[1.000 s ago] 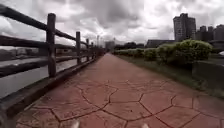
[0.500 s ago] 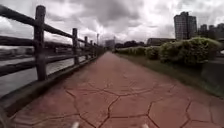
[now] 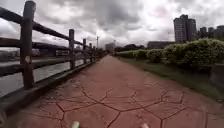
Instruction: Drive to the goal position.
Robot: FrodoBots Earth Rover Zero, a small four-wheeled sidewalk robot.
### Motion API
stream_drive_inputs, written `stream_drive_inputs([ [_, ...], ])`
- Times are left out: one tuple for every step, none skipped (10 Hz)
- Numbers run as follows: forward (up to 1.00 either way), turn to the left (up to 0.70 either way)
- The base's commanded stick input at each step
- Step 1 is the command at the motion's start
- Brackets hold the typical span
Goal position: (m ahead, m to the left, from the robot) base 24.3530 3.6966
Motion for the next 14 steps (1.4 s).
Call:
stream_drive_inputs([
  [0.70,0.00],
  [0.70,0.00],
  [0.70,0.00],
  [0.70,0.00],
  [0.70,0.00],
  [0.70,0.00],
  [0.70,0.00],
  [0.70,0.00],
  [0.70,0.00],
  [0.70,0.00],
  [0.70,0.00],
  [0.70,0.00],
  [0.70,0.00],
  [0.70,0.00],
])
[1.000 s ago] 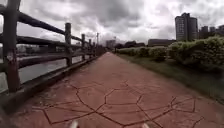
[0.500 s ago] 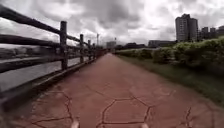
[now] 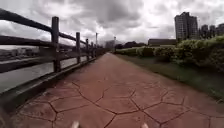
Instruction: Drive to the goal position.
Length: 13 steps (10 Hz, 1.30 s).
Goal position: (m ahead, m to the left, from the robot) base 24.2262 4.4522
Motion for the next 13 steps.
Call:
stream_drive_inputs([
  [0.70,0.00],
  [0.70,0.00],
  [0.70,0.00],
  [0.70,0.00],
  [0.70,0.00],
  [0.70,0.00],
  [0.70,0.00],
  [0.70,0.00],
  [0.70,0.00],
  [0.70,0.00],
  [0.70,0.00],
  [0.70,0.00],
  [0.70,0.00],
])
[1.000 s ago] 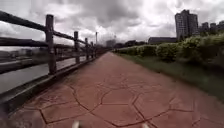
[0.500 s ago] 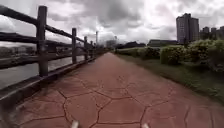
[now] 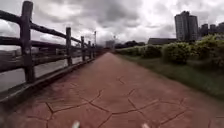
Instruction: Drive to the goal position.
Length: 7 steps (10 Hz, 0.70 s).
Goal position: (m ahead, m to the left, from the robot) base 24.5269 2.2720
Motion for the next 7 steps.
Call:
stream_drive_inputs([
  [0.70,0.00],
  [0.70,0.00],
  [0.70,0.00],
  [0.70,0.00],
  [0.70,0.00],
  [0.70,0.00],
  [0.70,0.00],
])
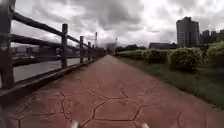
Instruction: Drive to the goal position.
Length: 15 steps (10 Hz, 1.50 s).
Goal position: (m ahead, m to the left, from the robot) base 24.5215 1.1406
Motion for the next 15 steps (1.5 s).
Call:
stream_drive_inputs([
  [0.70,0.00],
  [0.70,0.00],
  [0.70,0.00],
  [0.70,0.00],
  [0.70,0.00],
  [0.70,0.00],
  [0.70,0.00],
  [0.70,0.00],
  [0.70,0.00],
  [0.70,0.00],
  [0.70,0.00],
  [0.70,0.00],
  [0.70,0.00],
  [0.70,0.00],
  [0.70,0.00],
])
